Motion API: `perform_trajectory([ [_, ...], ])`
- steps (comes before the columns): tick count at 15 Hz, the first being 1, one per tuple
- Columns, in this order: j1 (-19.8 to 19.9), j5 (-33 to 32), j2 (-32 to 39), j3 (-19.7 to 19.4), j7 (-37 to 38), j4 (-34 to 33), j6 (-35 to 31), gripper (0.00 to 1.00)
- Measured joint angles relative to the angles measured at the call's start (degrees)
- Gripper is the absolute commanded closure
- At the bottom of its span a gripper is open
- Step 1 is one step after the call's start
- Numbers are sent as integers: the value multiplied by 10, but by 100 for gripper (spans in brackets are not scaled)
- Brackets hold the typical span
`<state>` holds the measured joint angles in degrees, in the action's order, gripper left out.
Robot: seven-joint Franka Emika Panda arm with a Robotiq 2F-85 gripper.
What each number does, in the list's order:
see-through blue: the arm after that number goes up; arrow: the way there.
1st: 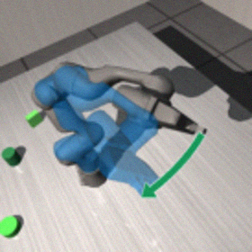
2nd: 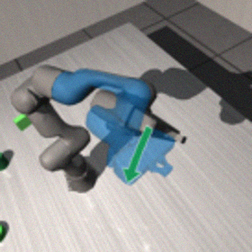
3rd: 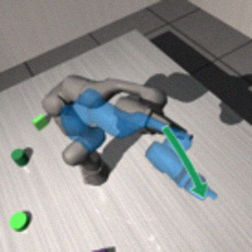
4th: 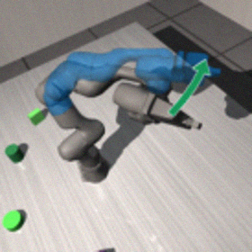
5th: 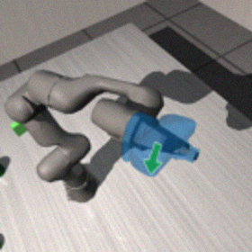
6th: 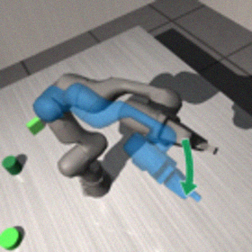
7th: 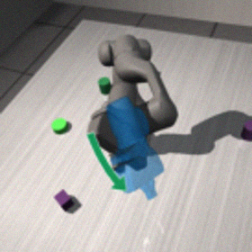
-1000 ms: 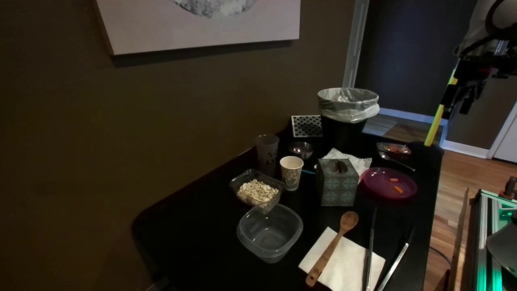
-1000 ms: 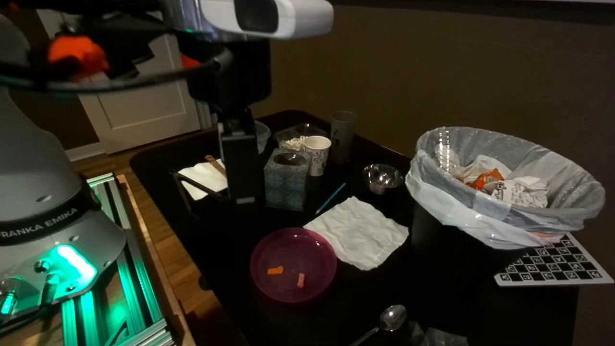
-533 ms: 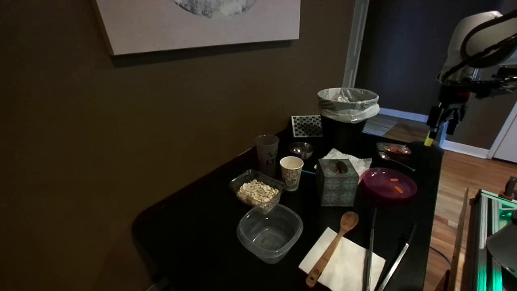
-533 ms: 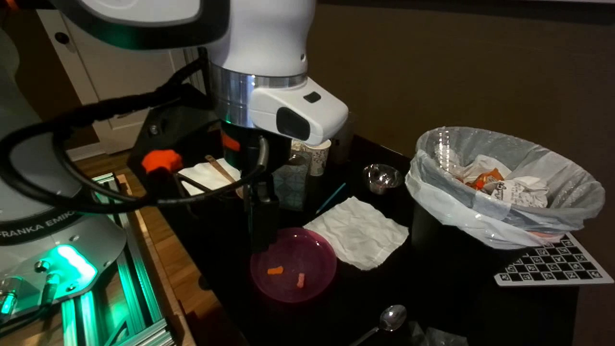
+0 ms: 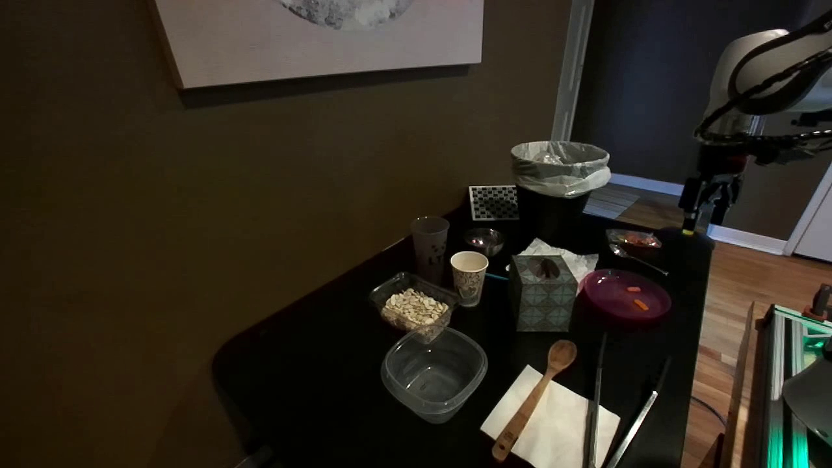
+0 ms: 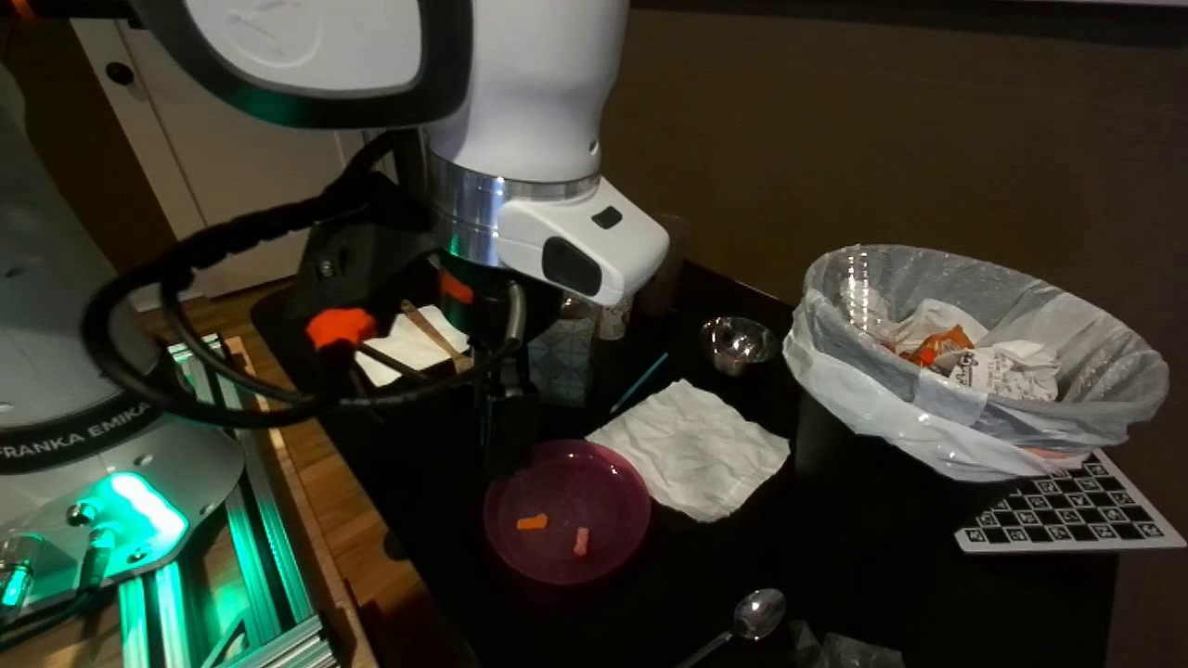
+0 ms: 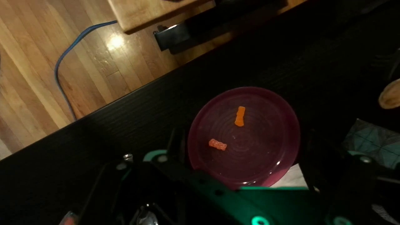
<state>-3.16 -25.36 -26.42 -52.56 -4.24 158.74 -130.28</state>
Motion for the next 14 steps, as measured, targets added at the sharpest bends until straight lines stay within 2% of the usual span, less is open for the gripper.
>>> perform_trajectory([
  [5,-140,84,80,-97,-5,2,-78,0],
  [9,-266,166,159,-171,-24,2,-104,0],
  [12,-337,232,209,-202,-45,0,-104,0],
  [14,-362,269,241,-211,-66,-1,-108,0],
])
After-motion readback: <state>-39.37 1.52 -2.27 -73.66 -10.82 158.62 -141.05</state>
